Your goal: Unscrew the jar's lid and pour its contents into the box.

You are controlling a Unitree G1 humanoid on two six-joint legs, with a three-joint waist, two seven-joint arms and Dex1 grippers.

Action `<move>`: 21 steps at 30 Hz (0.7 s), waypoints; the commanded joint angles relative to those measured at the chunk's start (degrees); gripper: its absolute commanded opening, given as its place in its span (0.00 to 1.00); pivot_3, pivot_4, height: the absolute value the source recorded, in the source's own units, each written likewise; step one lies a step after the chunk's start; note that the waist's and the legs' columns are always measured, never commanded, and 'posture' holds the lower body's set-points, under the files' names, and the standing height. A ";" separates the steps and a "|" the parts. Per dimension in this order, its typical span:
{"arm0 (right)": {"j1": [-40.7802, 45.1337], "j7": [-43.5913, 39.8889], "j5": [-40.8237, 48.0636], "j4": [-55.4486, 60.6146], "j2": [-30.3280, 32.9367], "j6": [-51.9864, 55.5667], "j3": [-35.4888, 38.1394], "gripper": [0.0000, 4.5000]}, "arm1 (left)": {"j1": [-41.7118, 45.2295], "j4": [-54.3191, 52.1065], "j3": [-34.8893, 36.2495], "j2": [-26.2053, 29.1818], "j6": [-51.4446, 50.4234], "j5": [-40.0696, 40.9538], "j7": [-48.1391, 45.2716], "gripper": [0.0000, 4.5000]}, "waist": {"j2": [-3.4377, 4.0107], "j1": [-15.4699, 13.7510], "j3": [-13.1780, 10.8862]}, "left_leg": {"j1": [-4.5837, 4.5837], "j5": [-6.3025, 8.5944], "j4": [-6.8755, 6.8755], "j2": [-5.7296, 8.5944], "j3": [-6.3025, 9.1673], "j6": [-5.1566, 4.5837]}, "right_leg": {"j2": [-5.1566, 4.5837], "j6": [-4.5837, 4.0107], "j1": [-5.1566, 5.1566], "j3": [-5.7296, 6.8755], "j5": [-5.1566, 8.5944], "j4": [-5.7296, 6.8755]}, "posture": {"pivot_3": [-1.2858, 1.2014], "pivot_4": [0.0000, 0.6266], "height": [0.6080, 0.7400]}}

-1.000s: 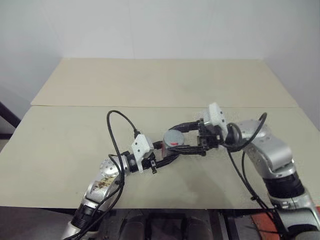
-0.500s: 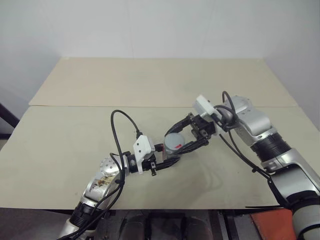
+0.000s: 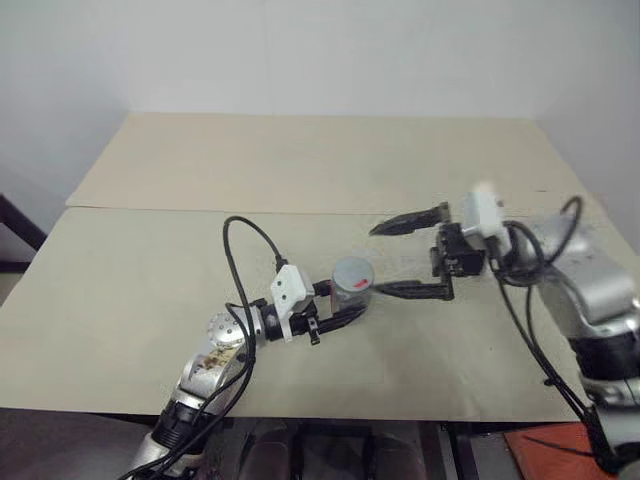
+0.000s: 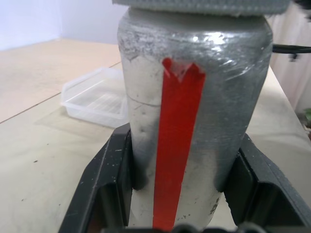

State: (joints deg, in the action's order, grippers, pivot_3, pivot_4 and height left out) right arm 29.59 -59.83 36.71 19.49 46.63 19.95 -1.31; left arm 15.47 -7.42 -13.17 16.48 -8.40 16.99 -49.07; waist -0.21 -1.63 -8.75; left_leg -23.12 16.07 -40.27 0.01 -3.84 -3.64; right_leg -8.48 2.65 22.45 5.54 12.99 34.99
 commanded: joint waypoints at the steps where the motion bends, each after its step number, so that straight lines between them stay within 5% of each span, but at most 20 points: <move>1: -5.63 21.64 2.24 17.58 -4.68 10.84 4.66 0.99 | 2.22 1.71 0.56 -1.23 2.33 -1.05 1.49 0.47 | 0.00 0.13 0.01 | 0.03 0.00 0.00 0.00 -0.02 0.01 | 0.00 -0.01 0.00 -0.05 0.00 0.00 | 0.52 0.24 1.00; 5: -7.55 44.45 -3.88 28.94 -14.70 23.55 0.24 0.99 | 4.27 4.58 0.91 -2.09 3.48 -2.02 2.16 0.47 | 0.02 0.38 0.02 | 0.09 -0.03 0.01 -0.03 -0.02 0.06 | 0.00 -0.01 0.05 -0.12 0.00 -0.01 | 0.52 0.24 1.00; 10: -6.38 58.67 -11.17 34.17 -23.05 34.64 -8.46 0.99 | 5.97 7.39 1.14 -2.41 5.23 -2.73 1.93 0.47 | 0.03 0.64 0.04 | 0.04 -0.04 0.00 0.05 -0.03 0.05 | 0.01 -0.02 0.14 -0.14 -0.01 0.08 | 0.52 0.24 1.00; 21: -8.36 61.65 -18.53 31.42 -29.46 34.14 -14.18 0.99 | 6.99 8.56 1.80 -2.61 6.05 -2.57 1.30 0.47 | 0.04 1.09 0.04 | -0.02 -0.05 0.04 0.11 -0.04 0.03 | 0.09 0.01 0.16 -0.08 0.01 0.11 | 0.52 0.24 1.00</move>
State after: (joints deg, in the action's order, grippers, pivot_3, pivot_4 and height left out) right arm 21.28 1.45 19.55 50.04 17.61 55.69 -15.43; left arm 22.10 2.26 -12.21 14.05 -3.64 13.65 -47.68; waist -0.17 -0.54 -8.71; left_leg -23.14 16.02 -40.23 0.11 -3.88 -3.61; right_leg -8.39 2.65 22.61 5.45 13.00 35.11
